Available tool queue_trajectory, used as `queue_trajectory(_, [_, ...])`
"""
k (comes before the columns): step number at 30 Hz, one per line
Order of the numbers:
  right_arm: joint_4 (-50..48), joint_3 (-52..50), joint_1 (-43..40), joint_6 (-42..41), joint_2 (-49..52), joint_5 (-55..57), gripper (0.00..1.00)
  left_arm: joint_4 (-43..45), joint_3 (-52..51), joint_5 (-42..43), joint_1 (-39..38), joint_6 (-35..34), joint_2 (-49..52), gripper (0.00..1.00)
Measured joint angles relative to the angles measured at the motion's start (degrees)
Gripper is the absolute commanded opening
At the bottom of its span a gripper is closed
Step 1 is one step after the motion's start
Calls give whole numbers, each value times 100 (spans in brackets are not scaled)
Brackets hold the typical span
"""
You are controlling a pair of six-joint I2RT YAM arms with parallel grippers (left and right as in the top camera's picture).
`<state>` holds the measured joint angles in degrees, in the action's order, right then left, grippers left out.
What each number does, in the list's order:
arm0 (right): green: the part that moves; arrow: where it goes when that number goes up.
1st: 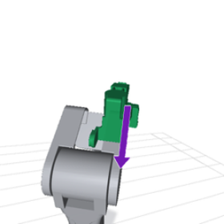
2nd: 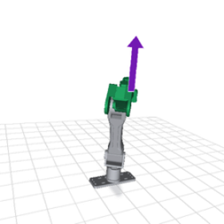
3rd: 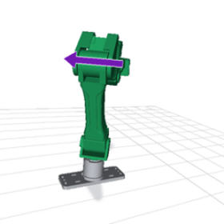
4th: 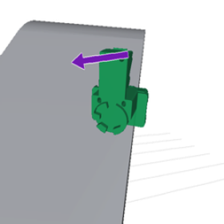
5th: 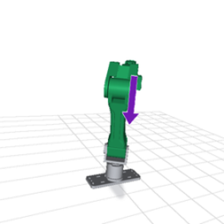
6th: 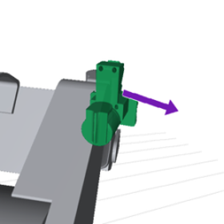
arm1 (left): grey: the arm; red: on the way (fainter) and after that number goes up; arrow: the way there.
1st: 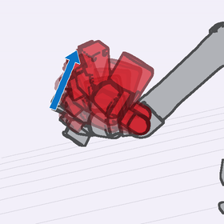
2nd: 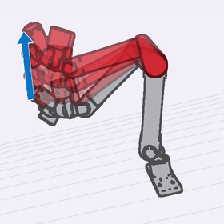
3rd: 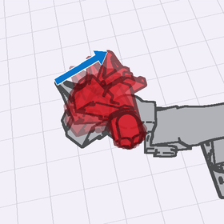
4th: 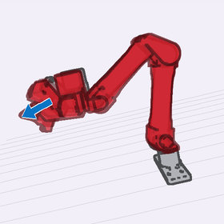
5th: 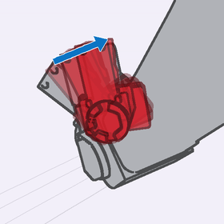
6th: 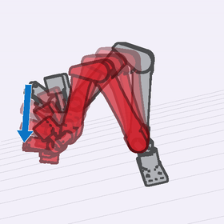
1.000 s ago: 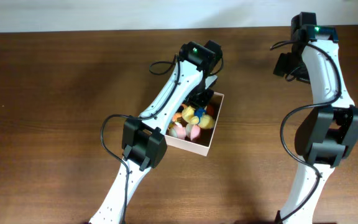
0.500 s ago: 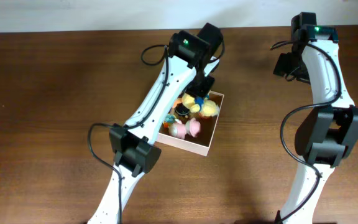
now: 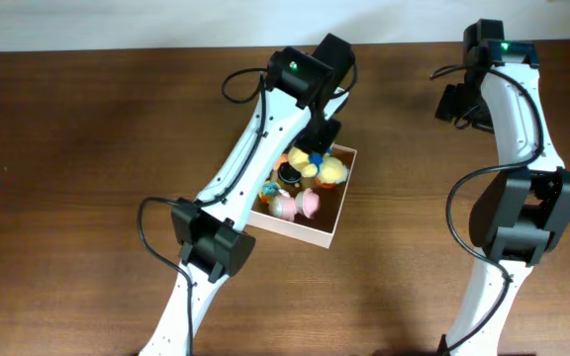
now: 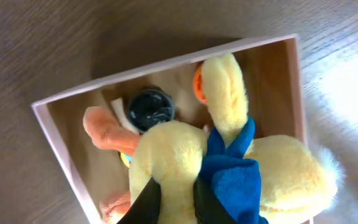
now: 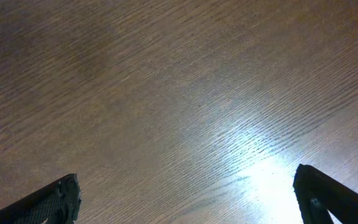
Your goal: Pack container
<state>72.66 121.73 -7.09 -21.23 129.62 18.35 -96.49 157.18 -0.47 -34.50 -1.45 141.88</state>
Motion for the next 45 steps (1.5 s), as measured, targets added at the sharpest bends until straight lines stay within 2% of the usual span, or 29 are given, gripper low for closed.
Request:
queue_trajectory(5, [0,0,0,0,0,2,99,-2,-551,-96,146,-13,-35,4])
queue_trajectory(11, [-2,0,0,0,0,2,99,-7,-973,-131,330,-15,-35,4])
queue_trajectory(26, [0,0,0,2,0,2,99,-11,-1084,363,297,-404,-232,4])
queue_trajectory(39, [-2,0,0,2,0,2,99,0,-2155,404,214,-466,-627,4])
queue_trajectory(45, [0,0,0,0,0,2,99,732,-2872,83,216,-485,-627,4])
